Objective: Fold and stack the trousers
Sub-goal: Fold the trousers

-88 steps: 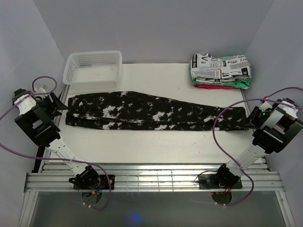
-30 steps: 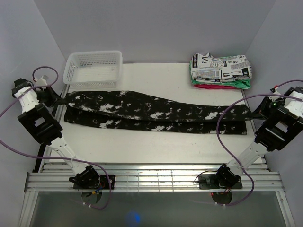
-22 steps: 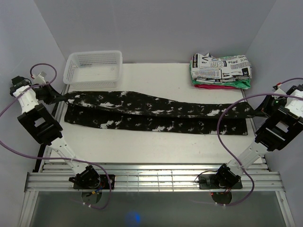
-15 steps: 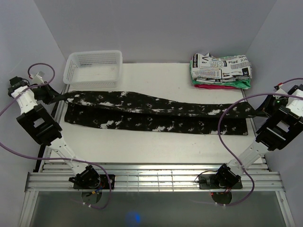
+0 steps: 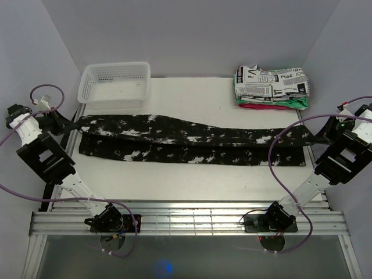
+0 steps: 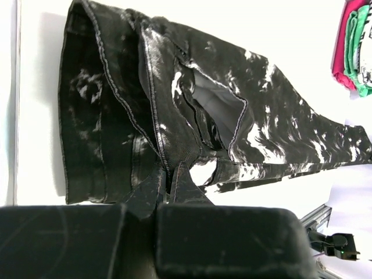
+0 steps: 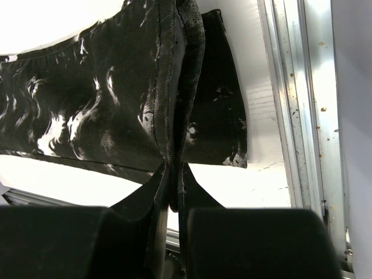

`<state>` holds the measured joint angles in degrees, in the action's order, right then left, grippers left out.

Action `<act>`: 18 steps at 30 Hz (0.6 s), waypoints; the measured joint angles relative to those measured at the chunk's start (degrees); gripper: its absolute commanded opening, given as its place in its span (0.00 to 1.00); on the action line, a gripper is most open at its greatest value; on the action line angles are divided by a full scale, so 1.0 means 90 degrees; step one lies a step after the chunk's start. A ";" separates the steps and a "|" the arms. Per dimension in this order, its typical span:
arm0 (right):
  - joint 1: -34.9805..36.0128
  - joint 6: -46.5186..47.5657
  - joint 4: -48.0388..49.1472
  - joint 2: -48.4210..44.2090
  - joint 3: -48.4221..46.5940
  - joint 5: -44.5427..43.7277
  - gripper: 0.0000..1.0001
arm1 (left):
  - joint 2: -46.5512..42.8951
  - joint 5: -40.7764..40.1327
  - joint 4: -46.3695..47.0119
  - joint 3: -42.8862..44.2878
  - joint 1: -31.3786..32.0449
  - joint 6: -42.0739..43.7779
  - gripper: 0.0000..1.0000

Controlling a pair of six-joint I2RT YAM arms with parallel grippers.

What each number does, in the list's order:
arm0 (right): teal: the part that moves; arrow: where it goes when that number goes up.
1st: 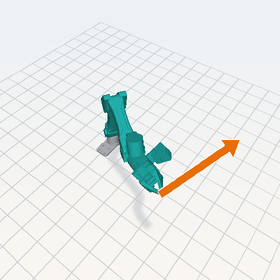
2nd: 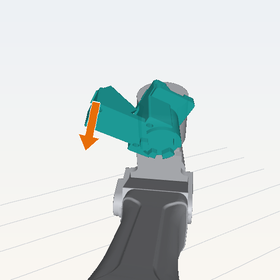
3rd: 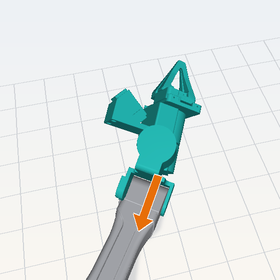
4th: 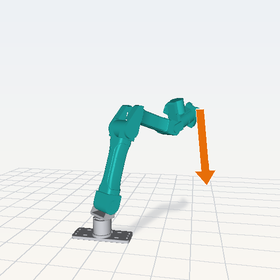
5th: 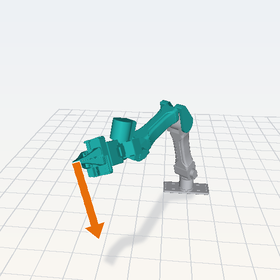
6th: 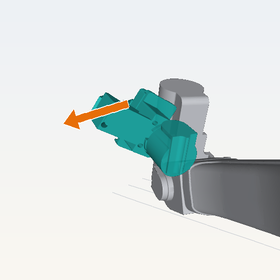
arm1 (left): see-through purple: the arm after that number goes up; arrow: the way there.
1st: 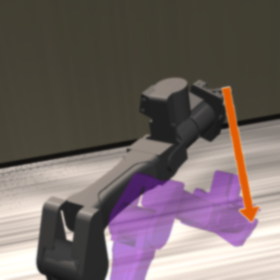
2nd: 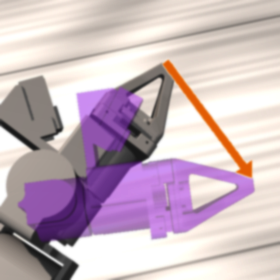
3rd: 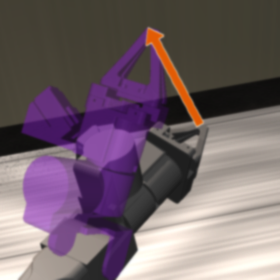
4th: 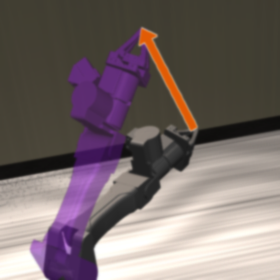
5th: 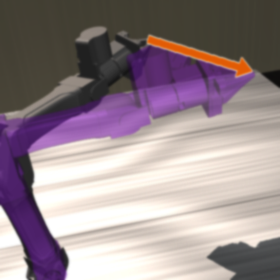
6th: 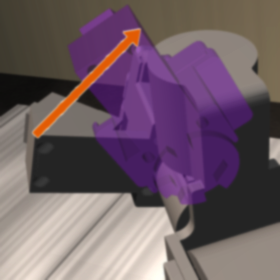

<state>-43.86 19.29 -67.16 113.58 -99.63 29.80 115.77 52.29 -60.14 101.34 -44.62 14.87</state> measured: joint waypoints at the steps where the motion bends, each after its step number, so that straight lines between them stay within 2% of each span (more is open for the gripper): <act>1: -0.0002 0.0029 0.0005 0.0000 0.0000 -0.0022 0.08 | -0.0083 -0.0002 0.0032 -0.0192 -0.0053 0.0061 0.00; 7: -0.0019 0.0121 0.0146 0.0005 0.0053 -0.0202 0.08 | -0.0330 -0.0024 0.0114 -0.1093 -0.0345 0.0449 0.00; 16: -0.0019 0.0245 0.1642 -0.0282 0.0862 -0.0500 0.08 | -0.0578 -0.0578 0.0726 -0.3116 -0.0549 0.1022 0.00; 17: -0.0019 0.0250 0.1746 -0.0291 0.0916 -0.0542 0.09 | -0.0578 -0.0648 0.0765 -0.3249 -0.0549 0.1061 0.00; 18: -0.0019 0.0260 0.1875 -0.0306 0.0974 -0.0600 0.18 | -0.0578 -0.0697 0.0794 -0.3337 -0.0549 0.1090 0.00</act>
<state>-44.03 21.63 -50.28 110.83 -90.87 24.40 110.56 46.02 -52.99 71.31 -49.56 24.69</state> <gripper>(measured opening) 0.111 0.039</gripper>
